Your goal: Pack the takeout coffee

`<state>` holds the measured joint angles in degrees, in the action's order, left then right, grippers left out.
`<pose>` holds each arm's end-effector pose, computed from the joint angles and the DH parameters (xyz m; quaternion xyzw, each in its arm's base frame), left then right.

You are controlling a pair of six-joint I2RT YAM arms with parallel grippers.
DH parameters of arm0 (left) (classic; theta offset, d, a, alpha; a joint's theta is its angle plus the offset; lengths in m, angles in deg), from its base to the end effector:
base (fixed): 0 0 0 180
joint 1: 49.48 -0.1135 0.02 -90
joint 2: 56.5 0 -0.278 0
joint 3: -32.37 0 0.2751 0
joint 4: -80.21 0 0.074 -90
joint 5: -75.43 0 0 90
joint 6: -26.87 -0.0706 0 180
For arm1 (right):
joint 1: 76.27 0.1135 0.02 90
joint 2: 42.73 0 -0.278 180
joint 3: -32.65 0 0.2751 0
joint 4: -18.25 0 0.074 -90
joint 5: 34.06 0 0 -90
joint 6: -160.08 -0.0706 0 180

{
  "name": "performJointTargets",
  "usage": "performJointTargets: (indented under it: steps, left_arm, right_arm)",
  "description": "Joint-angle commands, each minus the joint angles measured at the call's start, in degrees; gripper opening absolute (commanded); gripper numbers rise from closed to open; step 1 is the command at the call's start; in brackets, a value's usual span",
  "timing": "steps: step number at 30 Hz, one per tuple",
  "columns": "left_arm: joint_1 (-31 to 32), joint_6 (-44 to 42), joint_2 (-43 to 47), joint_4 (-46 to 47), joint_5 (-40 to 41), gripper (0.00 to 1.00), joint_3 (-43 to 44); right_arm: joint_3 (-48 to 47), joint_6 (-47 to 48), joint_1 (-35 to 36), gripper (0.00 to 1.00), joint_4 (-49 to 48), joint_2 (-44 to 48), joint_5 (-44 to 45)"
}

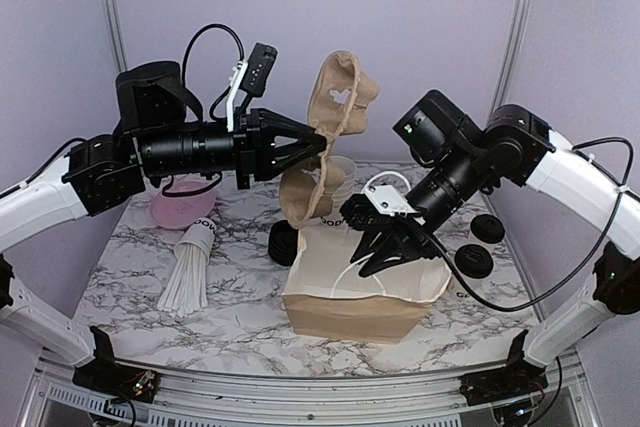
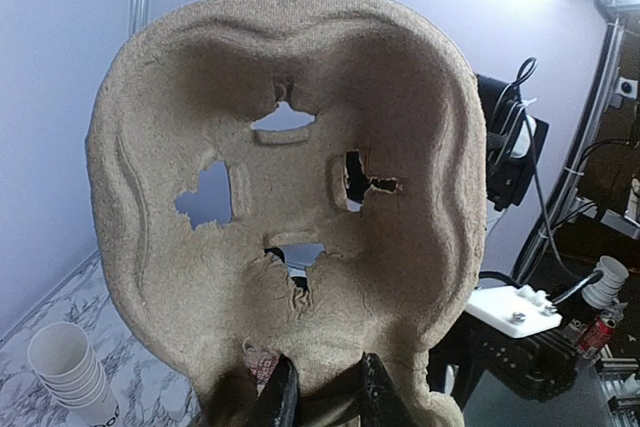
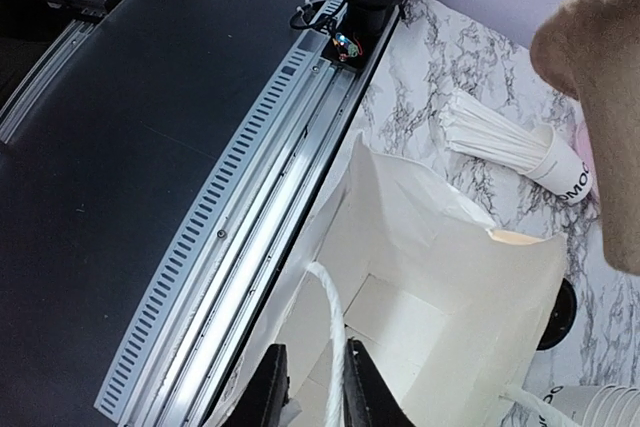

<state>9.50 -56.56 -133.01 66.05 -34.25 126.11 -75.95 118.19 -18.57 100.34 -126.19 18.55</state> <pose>0.1642 -0.3192 0.4728 0.4106 0.5534 -0.4860 0.5376 0.1285 0.2835 0.3975 -0.7793 0.4750 0.3287 0.2428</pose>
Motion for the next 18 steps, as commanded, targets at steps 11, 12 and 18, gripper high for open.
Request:
performJointTargets:
  steps: [11, 12, 18]
  left_arm:
    - [0.7, 11.9, -2.7, 13.0, -15.4, 0.16, -3.5]
    - [0.7, 11.7, -3.5, 13.0, -15.5, 0.16, -3.4]
    - [0.3, 11.3, -7.0, 13.0, -17.3, 0.15, -2.3]
  right_arm:
    - [-4.5, 4.7, 0.4, 0.17, 0.4, 2.4, 0.6]
    - [-4.5, 5.0, 0.4, 0.17, 0.5, 2.6, 0.4]
    - [-3.2, 5.6, 0.4, 0.15, 0.6, 3.6, -0.6]
